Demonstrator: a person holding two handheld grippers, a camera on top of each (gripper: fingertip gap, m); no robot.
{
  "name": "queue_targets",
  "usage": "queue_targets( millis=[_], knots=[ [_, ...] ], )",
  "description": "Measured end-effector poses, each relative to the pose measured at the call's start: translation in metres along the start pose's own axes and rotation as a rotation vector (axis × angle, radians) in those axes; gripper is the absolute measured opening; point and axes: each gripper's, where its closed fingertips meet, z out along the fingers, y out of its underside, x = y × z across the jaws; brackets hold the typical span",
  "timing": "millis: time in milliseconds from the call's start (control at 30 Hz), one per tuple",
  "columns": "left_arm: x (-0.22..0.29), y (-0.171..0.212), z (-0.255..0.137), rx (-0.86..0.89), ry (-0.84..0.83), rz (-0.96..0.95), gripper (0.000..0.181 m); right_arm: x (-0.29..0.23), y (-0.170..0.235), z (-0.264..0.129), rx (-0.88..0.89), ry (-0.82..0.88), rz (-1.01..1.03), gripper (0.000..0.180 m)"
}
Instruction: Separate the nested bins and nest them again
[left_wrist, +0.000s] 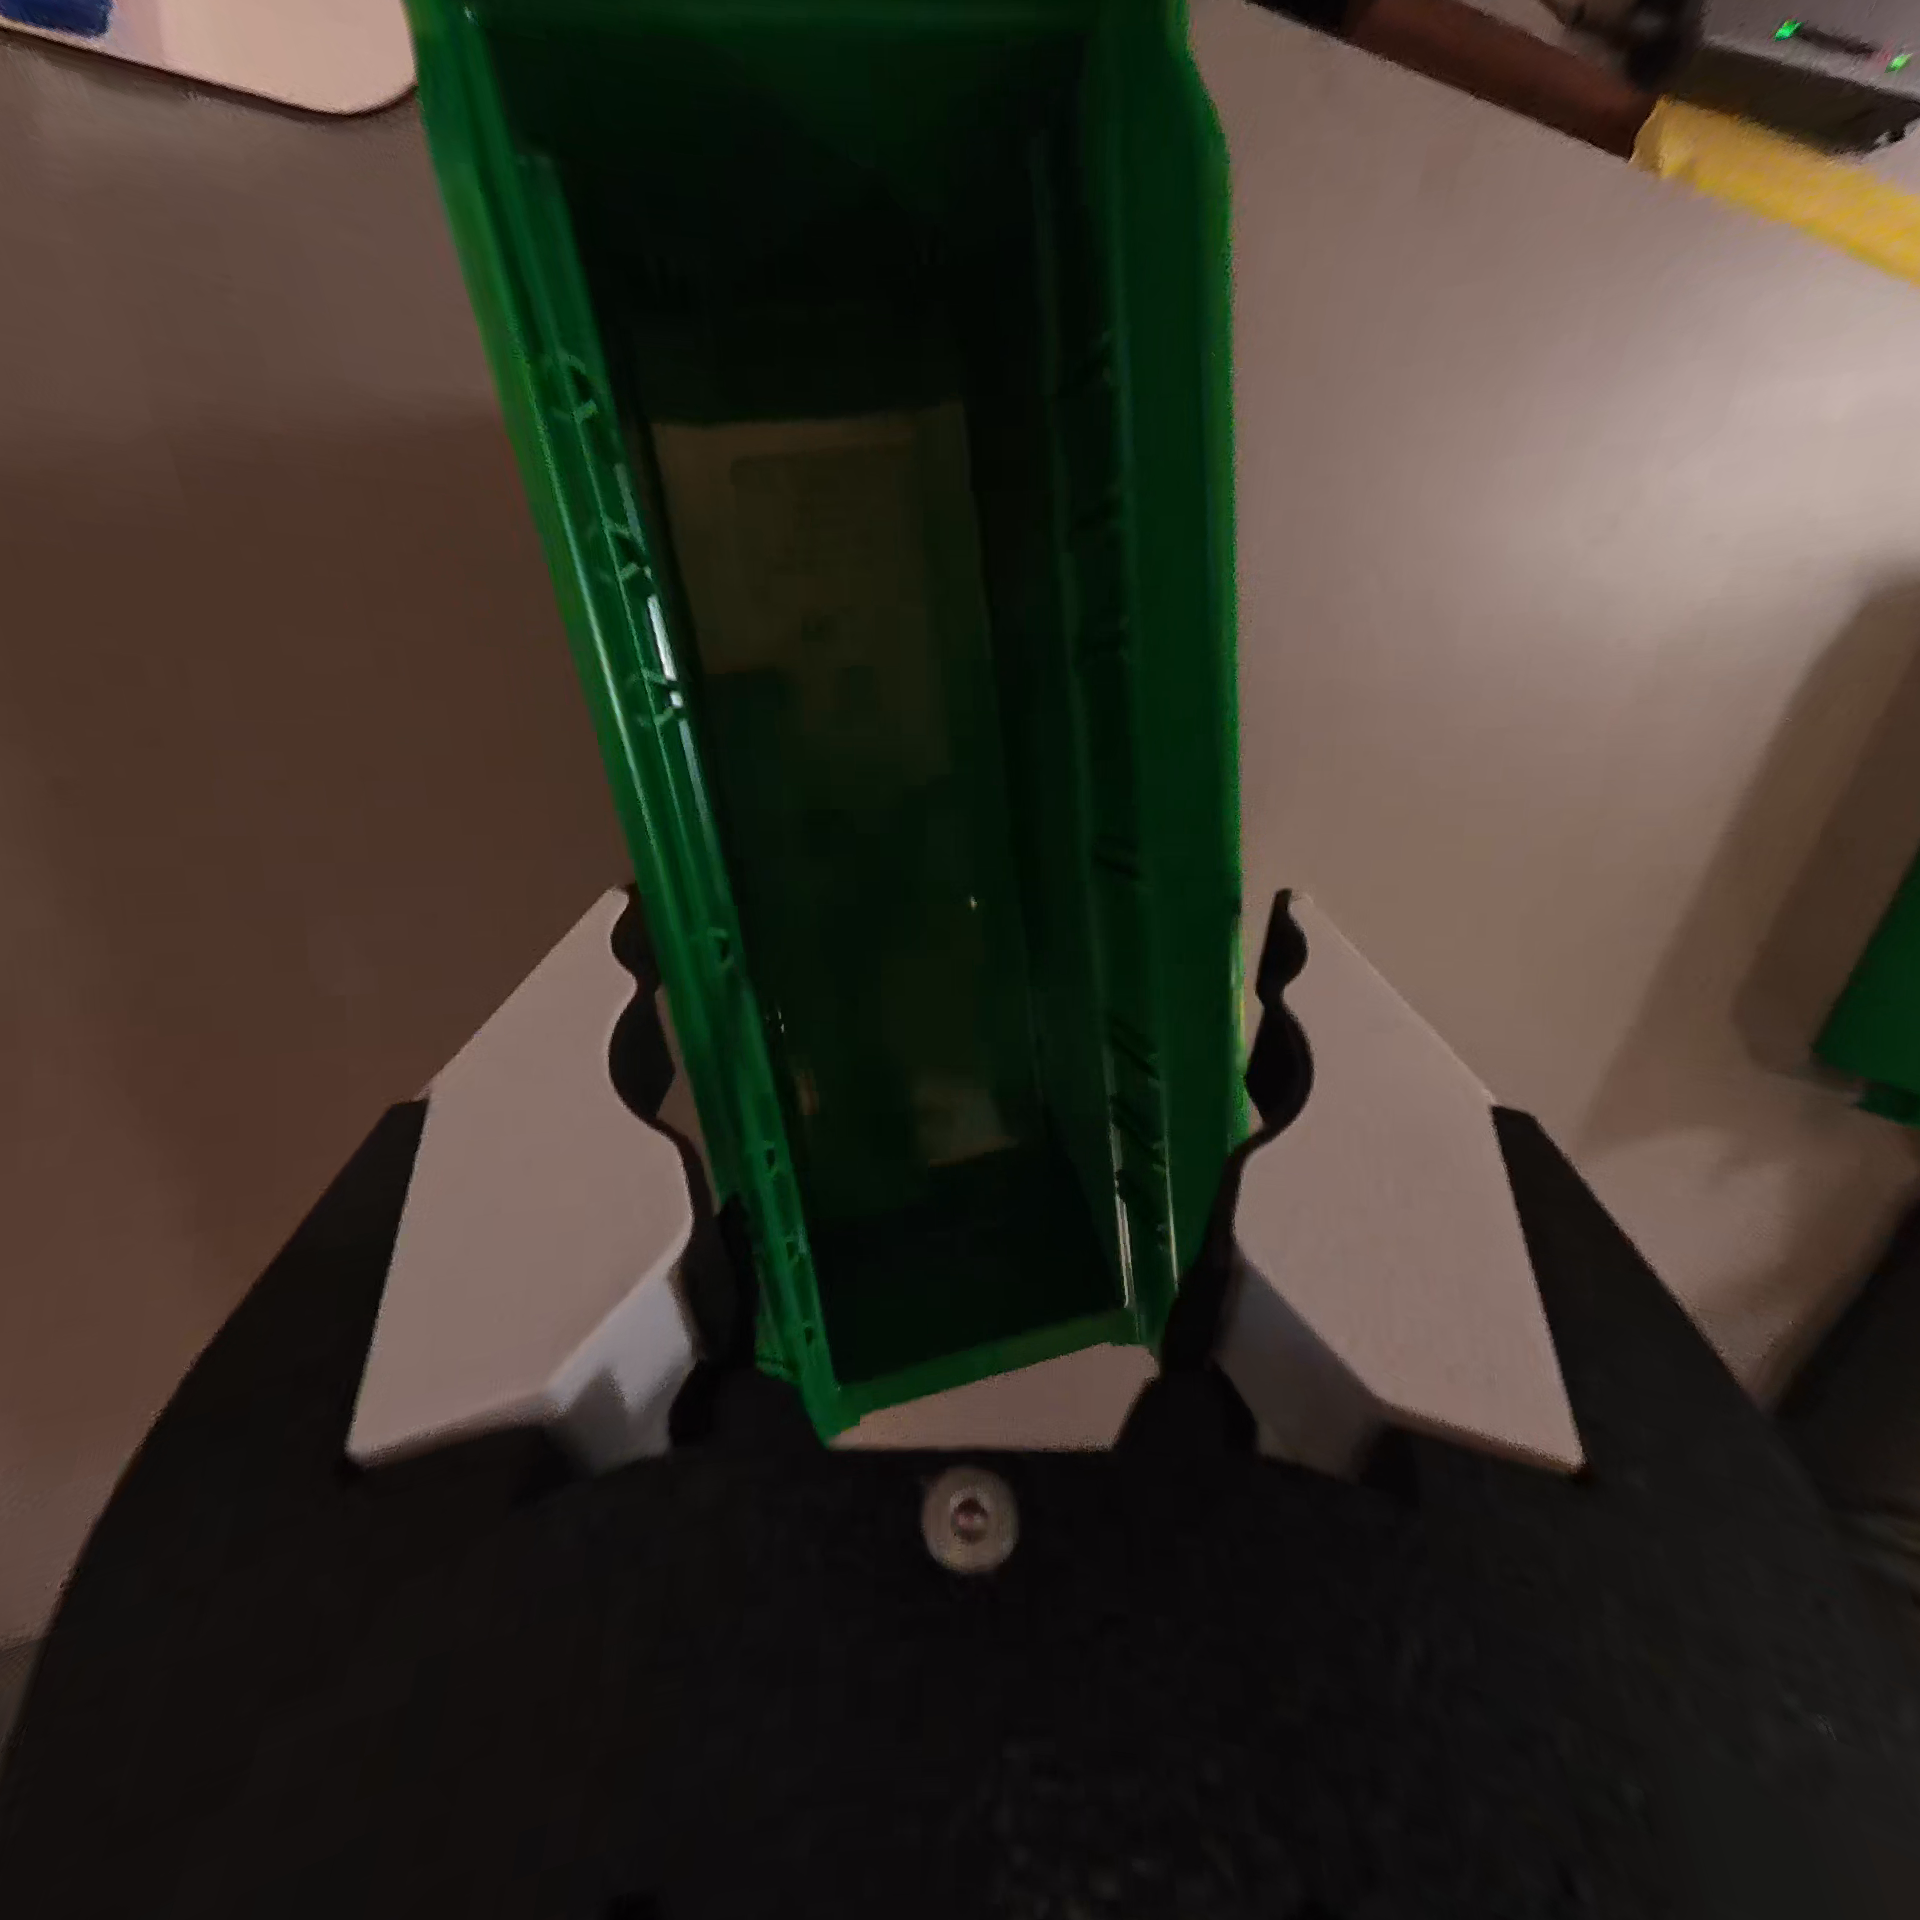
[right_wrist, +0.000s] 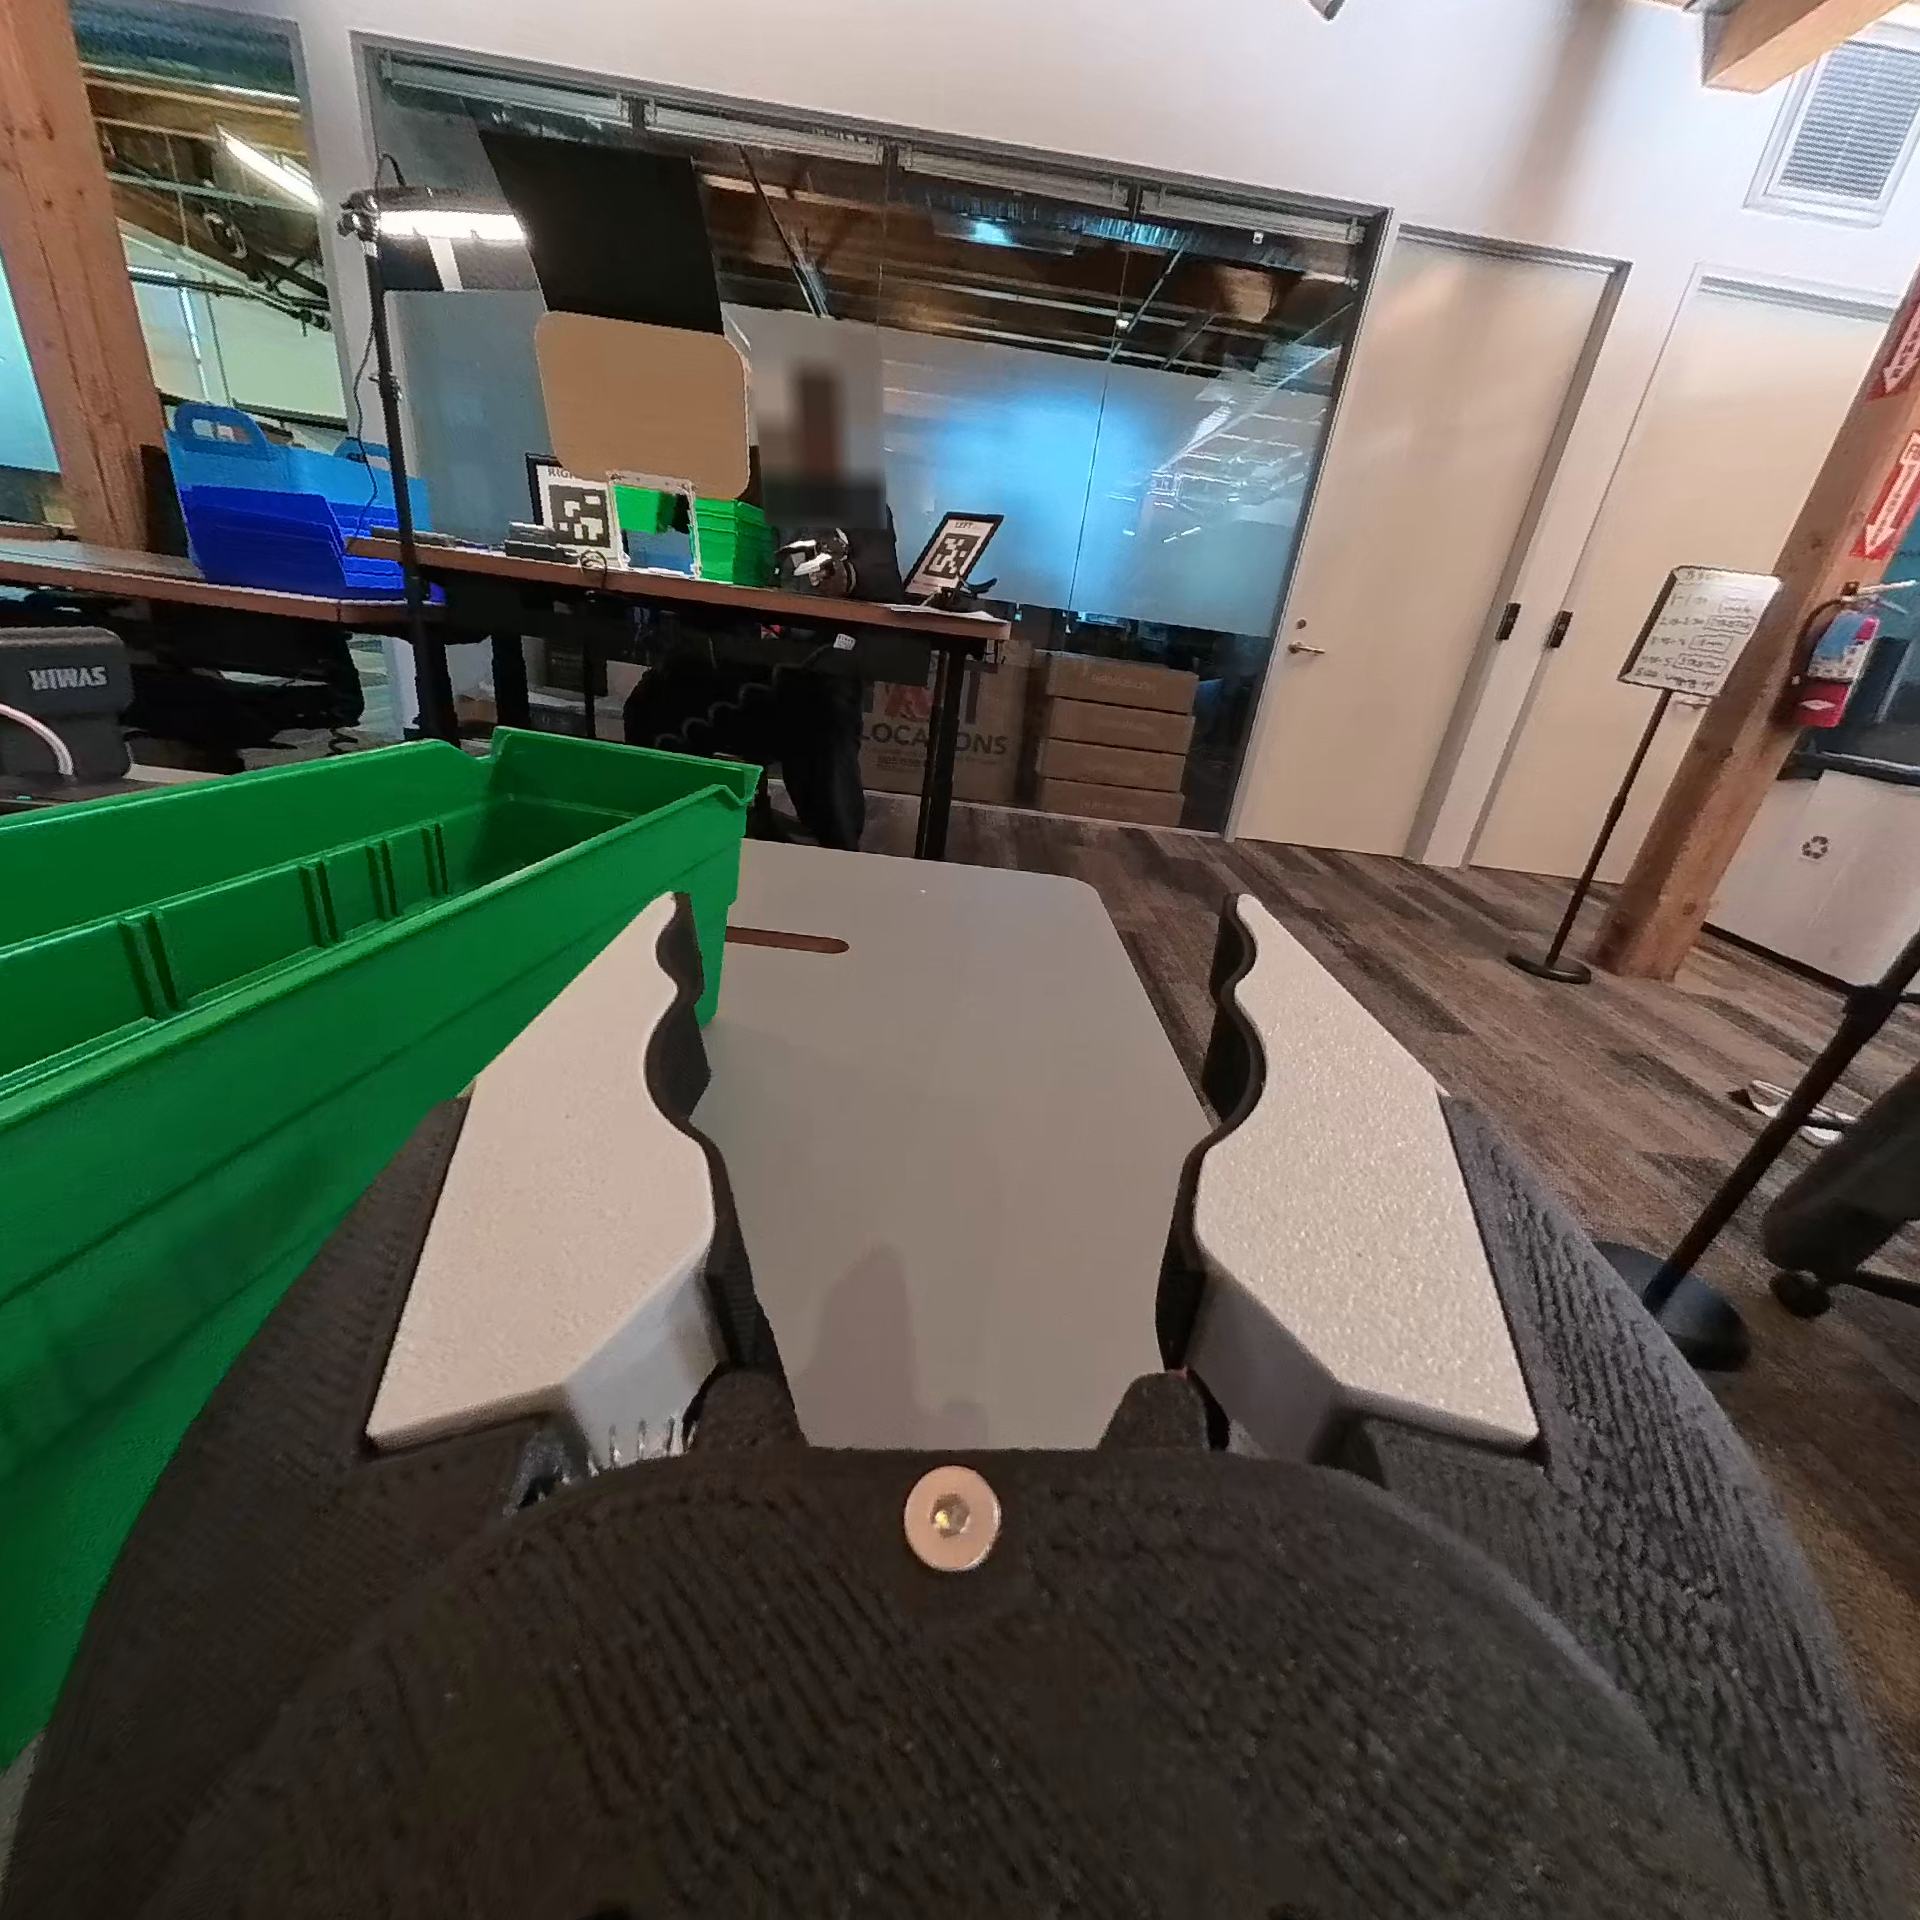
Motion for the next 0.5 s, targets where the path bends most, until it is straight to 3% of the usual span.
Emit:
queue_targets(
  millis=[167, 300, 500],
  knots=[
    [-0.001, 0.008, 0.006, -0.061, -0.078, 0.019, 0.120, 0.004, -0.001, -0.001, 0.008, 0.011, 0.031, 0.098],
    [0.001, 0.011, 0.002, -0.098, -0.101, 0.029, 0.097, 0.005, -0.001, -0.001, 0.010, 0.013, 0.035, 0.098],
    [-0.005, 0.020, -0.007, -0.158, -0.101, 0.034, 0.093, 0.005, 0.000, 0.000, 0.002, 0.010, 0.040, 0.098]
  ],
)
